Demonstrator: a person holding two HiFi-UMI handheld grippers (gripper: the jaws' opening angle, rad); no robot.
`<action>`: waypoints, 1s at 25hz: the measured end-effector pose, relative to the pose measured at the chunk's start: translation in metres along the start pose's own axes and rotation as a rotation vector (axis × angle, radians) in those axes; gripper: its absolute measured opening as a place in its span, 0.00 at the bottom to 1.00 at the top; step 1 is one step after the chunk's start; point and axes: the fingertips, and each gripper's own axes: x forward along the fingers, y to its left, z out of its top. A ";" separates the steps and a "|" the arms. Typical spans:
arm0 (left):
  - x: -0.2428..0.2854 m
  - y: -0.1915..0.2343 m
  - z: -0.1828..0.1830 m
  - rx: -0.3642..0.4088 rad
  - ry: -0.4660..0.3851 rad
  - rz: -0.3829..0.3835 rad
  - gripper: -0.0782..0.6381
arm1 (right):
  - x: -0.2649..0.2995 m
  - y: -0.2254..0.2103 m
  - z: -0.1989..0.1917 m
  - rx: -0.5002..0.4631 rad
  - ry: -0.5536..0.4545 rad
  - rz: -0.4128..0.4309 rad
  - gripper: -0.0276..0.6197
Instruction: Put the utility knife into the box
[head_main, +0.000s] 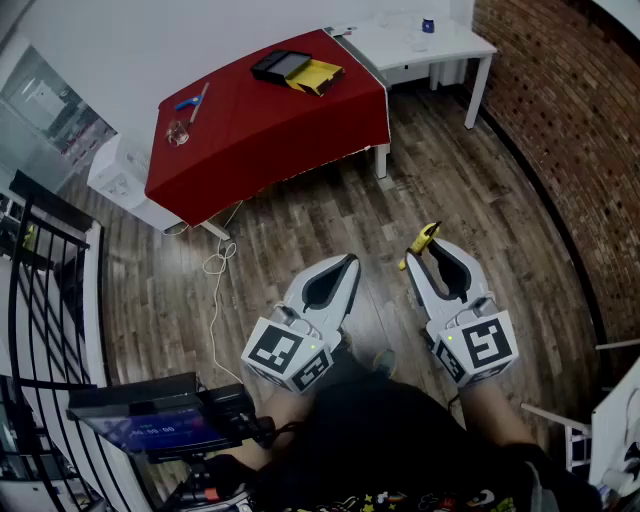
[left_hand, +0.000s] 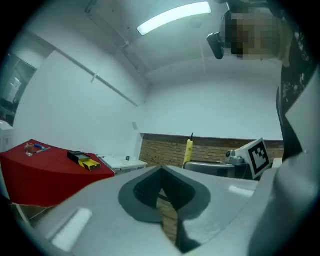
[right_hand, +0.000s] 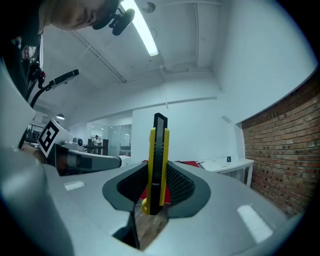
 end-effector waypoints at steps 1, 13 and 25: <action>-0.003 0.000 -0.001 0.003 -0.004 0.001 0.11 | -0.001 0.003 -0.002 -0.001 0.002 0.002 0.26; 0.001 0.019 -0.013 -0.018 -0.028 -0.005 0.11 | 0.016 0.007 -0.011 0.008 0.012 0.023 0.26; 0.066 0.119 -0.012 -0.058 -0.010 -0.022 0.11 | 0.129 -0.025 -0.023 0.006 0.048 0.028 0.26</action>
